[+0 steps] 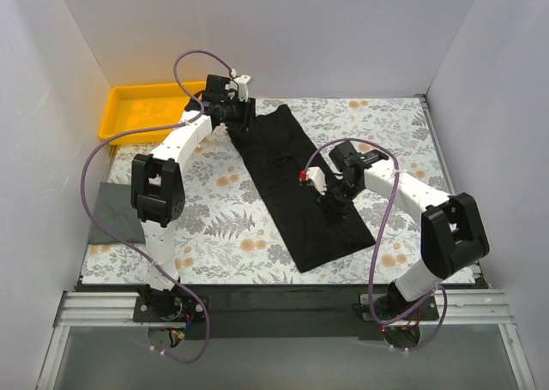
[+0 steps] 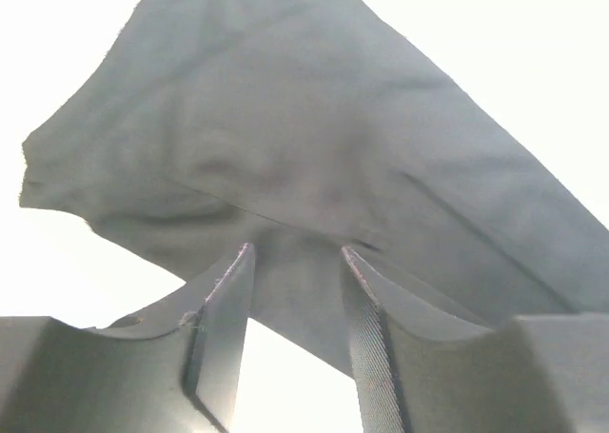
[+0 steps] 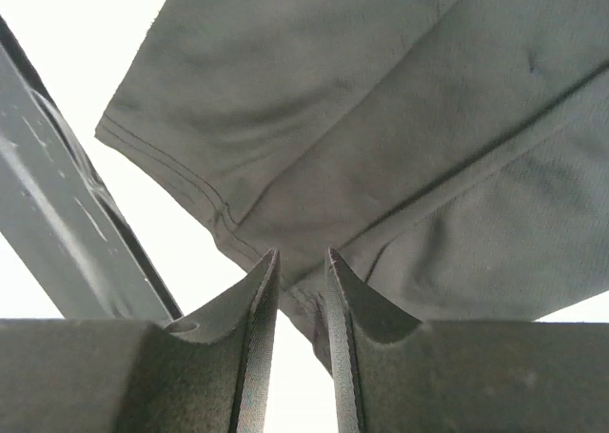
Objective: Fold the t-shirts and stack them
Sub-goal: Fold the tshirt
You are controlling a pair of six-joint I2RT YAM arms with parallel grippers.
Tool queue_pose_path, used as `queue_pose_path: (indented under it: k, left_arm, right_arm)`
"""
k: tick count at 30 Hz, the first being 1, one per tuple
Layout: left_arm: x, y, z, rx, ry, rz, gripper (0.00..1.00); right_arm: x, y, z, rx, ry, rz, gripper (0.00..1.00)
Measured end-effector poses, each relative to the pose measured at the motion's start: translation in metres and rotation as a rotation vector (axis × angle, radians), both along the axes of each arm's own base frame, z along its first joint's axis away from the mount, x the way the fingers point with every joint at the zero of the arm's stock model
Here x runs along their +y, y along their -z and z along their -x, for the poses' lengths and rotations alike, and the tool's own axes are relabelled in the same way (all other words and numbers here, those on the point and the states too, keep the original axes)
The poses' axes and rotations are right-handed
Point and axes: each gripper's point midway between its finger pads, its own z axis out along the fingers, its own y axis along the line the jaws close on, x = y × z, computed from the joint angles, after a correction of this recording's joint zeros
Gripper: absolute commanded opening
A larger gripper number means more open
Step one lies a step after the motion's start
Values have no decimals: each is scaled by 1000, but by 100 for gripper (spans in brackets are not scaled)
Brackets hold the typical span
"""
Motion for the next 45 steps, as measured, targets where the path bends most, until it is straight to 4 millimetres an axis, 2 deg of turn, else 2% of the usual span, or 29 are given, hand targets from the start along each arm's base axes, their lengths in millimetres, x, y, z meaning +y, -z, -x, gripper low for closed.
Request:
queue_pose_path:
  k: [2, 4, 6, 10, 13, 16, 22, 25, 29, 33, 37, 45]
  left_arm:
    - [-9, -17, 16, 6, 23, 35, 35]
    - [-17, -17, 33, 40, 45, 56, 34]
    - [-23, 3, 54, 107, 59, 50, 32]
    - [-26, 59, 86, 277, 63, -11, 27]
    - [-23, 89, 96, 351, 53, -64, 27]
    - [-16, 108, 99, 396, 32, -113, 25]
    - [-16, 110, 78, 372, 27, -132, 25]
    - [-16, 111, 67, 357, 31, -142, 25]
    - [-18, 111, 48, 324, 44, -149, 26]
    - [-16, 109, 17, 274, 47, -138, 29]
    - [-7, 107, -1, 244, 46, -131, 34]
    - [1, 106, -11, 214, 62, -126, 42]
  right_arm:
    - [-3, 2, -1, -4, 0, 15, 31]
    - [-7, 7, -3, -4, 0, 41, 30]
    - [-11, 13, -5, -2, -5, 72, 30]
    - [-22, 23, -8, -15, -21, 132, 30]
    - [-28, 27, -9, -28, -27, 164, 30]
    - [-33, 33, -6, -15, -27, 183, 29]
    - [-27, 60, 4, 98, -25, 176, 29]
    - [-18, 61, 7, 152, -11, 144, 28]
    - [1, 60, 11, 199, -24, 79, 28]
    - [29, 59, 15, 252, -53, 15, 29]
    - [53, 58, 7, 283, -59, -34, 30]
    - [77, 51, -17, 256, -51, -96, 36]
